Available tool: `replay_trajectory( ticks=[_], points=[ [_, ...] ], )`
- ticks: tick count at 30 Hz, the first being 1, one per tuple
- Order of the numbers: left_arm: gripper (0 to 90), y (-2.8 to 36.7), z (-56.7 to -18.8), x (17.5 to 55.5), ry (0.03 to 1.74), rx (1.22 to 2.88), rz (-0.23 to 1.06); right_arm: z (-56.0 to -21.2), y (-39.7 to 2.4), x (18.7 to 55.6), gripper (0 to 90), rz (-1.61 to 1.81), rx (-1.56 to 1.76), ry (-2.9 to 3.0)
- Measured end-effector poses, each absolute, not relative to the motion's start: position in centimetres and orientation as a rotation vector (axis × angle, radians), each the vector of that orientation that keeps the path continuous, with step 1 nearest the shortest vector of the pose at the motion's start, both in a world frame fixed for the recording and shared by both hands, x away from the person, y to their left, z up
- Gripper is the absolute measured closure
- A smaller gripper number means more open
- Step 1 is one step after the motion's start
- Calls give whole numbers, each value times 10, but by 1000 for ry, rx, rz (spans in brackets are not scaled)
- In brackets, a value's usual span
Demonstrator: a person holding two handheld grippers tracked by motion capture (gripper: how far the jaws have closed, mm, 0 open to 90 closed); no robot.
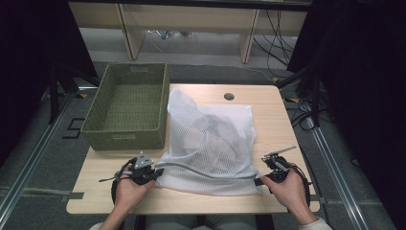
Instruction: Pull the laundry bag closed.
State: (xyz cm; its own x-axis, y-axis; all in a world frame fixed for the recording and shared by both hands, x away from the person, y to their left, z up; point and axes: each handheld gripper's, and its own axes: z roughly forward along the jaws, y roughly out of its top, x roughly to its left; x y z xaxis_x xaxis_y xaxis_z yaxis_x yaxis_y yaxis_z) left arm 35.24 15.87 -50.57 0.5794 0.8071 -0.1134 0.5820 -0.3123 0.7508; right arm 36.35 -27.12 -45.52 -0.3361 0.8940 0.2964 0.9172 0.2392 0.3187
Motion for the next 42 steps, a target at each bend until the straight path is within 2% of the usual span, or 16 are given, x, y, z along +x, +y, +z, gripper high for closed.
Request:
replay_trajectory(
  ticks=[6, 12, 22, 30, 31, 32, 34, 36, 42],
  points=[
    [881, 160, -505, 351, 1098, 2027, 361, -450, -258, 363, 778, -808, -1675, -2472],
    [865, 162, -505, 350, 1094, 1990, 358, -445, -272, 367, 763, -927, -1633, -2507],
    [643, 177, -500, 338, 1053, 1929, 361, -447, -315, 376, 691, -1030, -1872, -2447],
    [437, 183, -496, 325, 1002, 1822, 408, -456, -341, 382, 688, -1063, -2016, -2405],
    [413, 184, -498, 323, 990, 1809, 413, -452, -341, 379, 686, -989, -2115, -2358],
    [391, 184, -500, 320, 984, 1794, 414, -456, -349, 383, 685, -1045, -1979, -2410],
    [371, 185, -503, 317, 976, 1782, 433, -458, -354, 384, 679, -1078, -1956, -2409],
    [357, 185, -506, 315, 970, 1755, 442, -461, -350, 382, 674, -1023, -2083, -2393],
    [353, 184, -507, 313, 940, 1726, 484, -465, -353, 383, 668, -1039, -2024, -2378]
  ],
)
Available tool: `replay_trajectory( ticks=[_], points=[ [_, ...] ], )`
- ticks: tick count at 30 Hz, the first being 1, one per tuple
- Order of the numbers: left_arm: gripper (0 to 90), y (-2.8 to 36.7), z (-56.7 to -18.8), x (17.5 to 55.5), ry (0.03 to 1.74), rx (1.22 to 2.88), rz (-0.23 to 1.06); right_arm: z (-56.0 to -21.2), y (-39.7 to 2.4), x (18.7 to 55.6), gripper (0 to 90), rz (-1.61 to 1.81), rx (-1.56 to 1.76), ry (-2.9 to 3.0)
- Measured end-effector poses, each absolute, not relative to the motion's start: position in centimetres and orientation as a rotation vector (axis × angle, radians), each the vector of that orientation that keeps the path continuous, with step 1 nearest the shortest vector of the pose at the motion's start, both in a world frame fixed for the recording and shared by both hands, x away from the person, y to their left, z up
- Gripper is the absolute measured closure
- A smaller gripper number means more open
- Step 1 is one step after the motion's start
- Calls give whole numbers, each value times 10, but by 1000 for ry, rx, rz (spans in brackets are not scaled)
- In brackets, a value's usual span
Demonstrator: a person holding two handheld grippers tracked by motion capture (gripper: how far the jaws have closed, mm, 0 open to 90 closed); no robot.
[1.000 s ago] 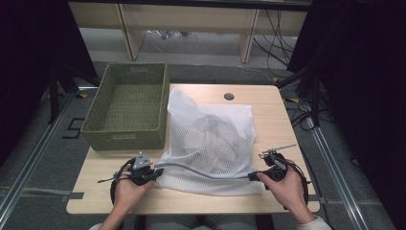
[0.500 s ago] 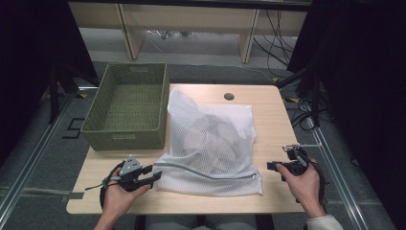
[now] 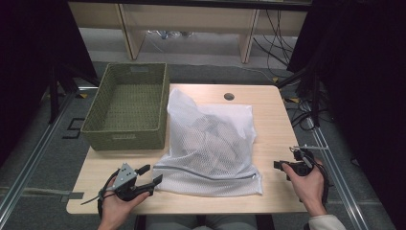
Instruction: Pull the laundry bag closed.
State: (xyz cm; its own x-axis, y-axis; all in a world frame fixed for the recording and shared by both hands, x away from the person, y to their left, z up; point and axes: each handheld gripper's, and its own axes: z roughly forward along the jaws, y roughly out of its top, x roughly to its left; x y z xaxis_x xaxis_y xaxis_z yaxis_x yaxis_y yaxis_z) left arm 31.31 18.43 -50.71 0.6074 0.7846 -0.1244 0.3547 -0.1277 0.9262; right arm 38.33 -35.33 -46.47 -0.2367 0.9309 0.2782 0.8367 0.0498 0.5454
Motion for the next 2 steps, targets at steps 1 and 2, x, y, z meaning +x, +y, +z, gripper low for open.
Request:
replay_trajectory(
  ticks=[1, 2],
  points=[
    [354, 183, -507, 313, 950, 1699, 480, -465, -353, 383, 666, 952, 1843, 2153],
    [353, 185, -507, 313, 952, 1712, 492, -466, -353, 383, 666, 959, 1838, 2144]
  ],
)
